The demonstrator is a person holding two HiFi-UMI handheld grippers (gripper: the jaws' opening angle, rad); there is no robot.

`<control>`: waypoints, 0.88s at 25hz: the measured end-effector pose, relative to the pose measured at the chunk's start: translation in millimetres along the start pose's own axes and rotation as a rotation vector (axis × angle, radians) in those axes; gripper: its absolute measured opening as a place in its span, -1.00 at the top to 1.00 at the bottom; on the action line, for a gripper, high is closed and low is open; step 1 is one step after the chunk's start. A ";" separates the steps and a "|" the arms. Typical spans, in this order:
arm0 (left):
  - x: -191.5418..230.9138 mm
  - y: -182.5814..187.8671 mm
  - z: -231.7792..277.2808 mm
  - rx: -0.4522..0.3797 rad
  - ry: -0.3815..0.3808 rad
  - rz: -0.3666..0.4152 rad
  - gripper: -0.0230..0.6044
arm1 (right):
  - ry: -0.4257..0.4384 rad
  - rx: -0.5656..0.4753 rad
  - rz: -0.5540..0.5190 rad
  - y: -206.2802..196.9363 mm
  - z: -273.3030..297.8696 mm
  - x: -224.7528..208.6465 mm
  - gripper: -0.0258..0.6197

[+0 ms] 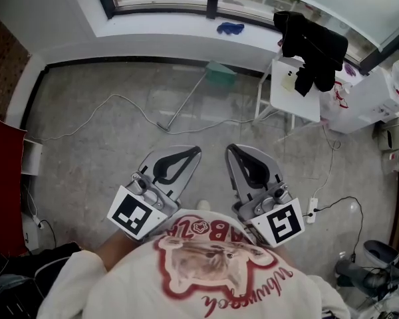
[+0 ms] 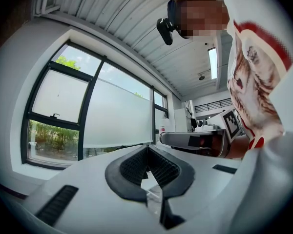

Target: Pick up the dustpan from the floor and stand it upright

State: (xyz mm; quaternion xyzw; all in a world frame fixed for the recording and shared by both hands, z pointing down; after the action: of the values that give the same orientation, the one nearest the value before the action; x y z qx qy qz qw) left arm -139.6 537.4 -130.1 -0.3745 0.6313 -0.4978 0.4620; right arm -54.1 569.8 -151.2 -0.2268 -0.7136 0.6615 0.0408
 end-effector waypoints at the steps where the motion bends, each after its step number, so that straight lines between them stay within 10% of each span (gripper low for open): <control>1: -1.5 -0.1 5.9 -0.005 -0.001 0.001 0.86 | -0.002 0.002 0.000 0.4 -2.2 -5.1 0.84; 11: -26.1 -13.5 59.5 0.000 -0.024 -0.017 0.86 | -0.010 0.045 0.014 -9.0 -28.4 -66.1 0.84; 22: 53.3 -43.0 102.5 -0.032 -0.012 -0.061 0.86 | -0.033 0.053 0.012 -22.3 39.7 -118.5 0.84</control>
State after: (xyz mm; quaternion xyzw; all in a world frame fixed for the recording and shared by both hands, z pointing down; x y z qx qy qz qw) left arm -56.7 449.1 -107.4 -0.4039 0.6248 -0.4992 0.4443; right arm 31.5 487.8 -105.9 -0.2192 -0.6949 0.6842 0.0310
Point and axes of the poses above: the fingertips, and each gripper's own axes: z forward along the fingers, x to its left, y out of its top, the point moved 3 cm from there along -z, backward along the fingers, and after that the axes turned 14 degrees about z, right-handed, at the moved point
